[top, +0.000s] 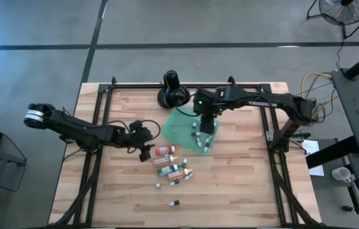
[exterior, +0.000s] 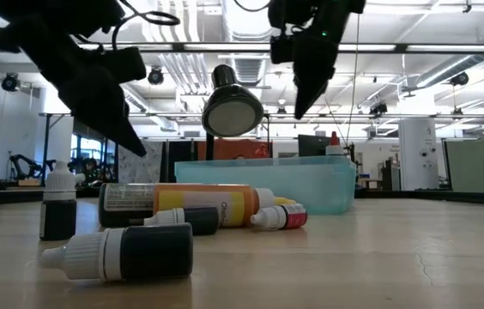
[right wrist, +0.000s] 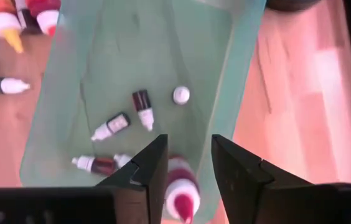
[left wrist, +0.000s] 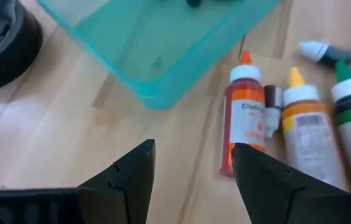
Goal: Pick & Place food coloring
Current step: Put the large orange food coloring bottle into the green bin
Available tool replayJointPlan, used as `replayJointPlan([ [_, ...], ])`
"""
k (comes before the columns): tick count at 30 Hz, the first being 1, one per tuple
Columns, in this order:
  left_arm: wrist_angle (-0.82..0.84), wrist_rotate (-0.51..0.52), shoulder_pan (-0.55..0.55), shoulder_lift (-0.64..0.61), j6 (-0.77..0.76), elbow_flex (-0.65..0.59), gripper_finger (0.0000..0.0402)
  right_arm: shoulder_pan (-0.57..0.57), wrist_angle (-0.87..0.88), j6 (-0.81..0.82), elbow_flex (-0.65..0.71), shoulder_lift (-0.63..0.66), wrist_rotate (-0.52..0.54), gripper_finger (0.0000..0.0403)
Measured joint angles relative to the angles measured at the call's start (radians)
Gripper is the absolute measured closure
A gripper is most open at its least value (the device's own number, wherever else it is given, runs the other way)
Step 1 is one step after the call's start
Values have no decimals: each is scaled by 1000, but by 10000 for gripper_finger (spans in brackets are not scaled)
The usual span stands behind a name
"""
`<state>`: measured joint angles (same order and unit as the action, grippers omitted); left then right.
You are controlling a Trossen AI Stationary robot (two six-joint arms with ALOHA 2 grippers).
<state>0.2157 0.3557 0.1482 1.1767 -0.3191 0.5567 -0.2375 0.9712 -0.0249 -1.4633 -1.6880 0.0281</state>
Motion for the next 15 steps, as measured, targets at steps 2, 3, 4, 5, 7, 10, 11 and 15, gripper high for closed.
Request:
replayJointPlan([
  [2,-11,0,0,23,30,-1,216,3,0,22,36,24,0,294],
  [3,-31,-3,0,37,35,0,216,4,-1,33,55,38,0,296],
  [4,-49,-14,0,54,40,2,216,4,-2,48,76,51,0,298],
  [5,-65,-31,0,72,44,3,216,5,-2,59,97,61,0,300],
  [7,-108,-62,0,111,54,4,216,10,-7,85,140,84,-1,304],
  [10,-161,-78,0,167,56,4,216,22,-12,124,193,116,-1,307],
  [11,-168,-79,-1,182,56,4,216,25,-14,135,208,125,-1,307],
  [15,-212,-111,-3,237,60,6,216,38,-27,169,249,152,0,303],
])
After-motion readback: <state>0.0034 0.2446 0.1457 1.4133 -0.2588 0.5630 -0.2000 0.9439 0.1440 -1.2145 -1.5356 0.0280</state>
